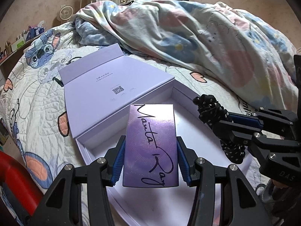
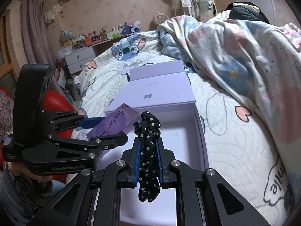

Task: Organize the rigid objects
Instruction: 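Carry the palette with left tool while right tool carries the scrunchie over the box, then open left tool to drop the palette in the box while right tool releases the scrunchie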

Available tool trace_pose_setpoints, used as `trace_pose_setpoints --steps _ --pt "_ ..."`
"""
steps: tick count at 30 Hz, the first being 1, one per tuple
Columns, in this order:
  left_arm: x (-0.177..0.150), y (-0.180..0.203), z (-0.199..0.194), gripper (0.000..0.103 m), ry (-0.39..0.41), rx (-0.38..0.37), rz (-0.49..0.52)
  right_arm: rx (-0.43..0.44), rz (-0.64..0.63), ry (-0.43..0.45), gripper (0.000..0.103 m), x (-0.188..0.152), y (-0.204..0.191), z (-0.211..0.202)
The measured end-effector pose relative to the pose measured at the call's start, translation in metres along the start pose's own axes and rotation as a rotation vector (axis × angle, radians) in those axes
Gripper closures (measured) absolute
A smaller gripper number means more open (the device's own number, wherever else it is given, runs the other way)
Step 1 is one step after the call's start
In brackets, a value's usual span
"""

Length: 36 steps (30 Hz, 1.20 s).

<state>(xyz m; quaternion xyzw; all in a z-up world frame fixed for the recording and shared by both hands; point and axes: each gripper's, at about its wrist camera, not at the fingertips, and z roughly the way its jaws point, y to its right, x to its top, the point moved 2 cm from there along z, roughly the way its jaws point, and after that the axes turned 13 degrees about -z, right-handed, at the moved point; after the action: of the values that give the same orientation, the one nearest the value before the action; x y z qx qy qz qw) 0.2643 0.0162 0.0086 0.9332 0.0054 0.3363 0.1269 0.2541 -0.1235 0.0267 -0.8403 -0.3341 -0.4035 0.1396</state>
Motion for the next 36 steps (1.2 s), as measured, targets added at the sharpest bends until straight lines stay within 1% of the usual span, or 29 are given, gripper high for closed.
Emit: trace_pose_setpoints --steps 13,16,26,28,29,30,32,34,35,36 --pt "0.009 -0.011 0.037 0.053 -0.053 0.039 0.0 -0.017 -0.034 -0.062 0.088 0.012 0.014 0.039" --pt "0.011 -0.011 0.042 0.053 -0.06 0.039 0.0 -0.005 -0.03 -0.079 0.088 0.012 0.016 0.046" --pt "0.012 -0.01 0.055 0.053 -0.093 0.052 -0.013 -0.006 -0.039 -0.115 0.087 0.012 0.017 0.058" --pt "0.011 -0.011 0.057 0.053 -0.103 0.07 -0.017 -0.013 -0.032 -0.124 0.086 0.011 0.018 0.06" --pt "0.011 -0.012 0.058 0.053 -0.109 0.078 -0.02 -0.016 -0.027 -0.127 0.085 0.012 0.019 0.06" --pt "0.011 -0.013 0.059 0.053 -0.115 0.083 -0.024 -0.022 -0.018 -0.136 0.082 0.011 0.021 0.061" --pt "0.01 -0.015 0.06 0.053 -0.126 0.077 -0.043 -0.028 -0.007 -0.146 0.078 0.009 0.023 0.062" --pt "0.009 -0.017 0.06 0.053 -0.128 0.087 -0.049 -0.031 0.007 -0.152 0.066 0.007 0.025 0.061" --pt "0.009 -0.017 0.059 0.049 -0.125 0.097 -0.046 -0.032 0.013 -0.152 0.064 0.006 0.026 0.06" --pt "0.009 -0.018 0.058 0.042 -0.121 0.108 -0.043 -0.032 0.02 -0.153 0.063 0.005 0.027 0.059"
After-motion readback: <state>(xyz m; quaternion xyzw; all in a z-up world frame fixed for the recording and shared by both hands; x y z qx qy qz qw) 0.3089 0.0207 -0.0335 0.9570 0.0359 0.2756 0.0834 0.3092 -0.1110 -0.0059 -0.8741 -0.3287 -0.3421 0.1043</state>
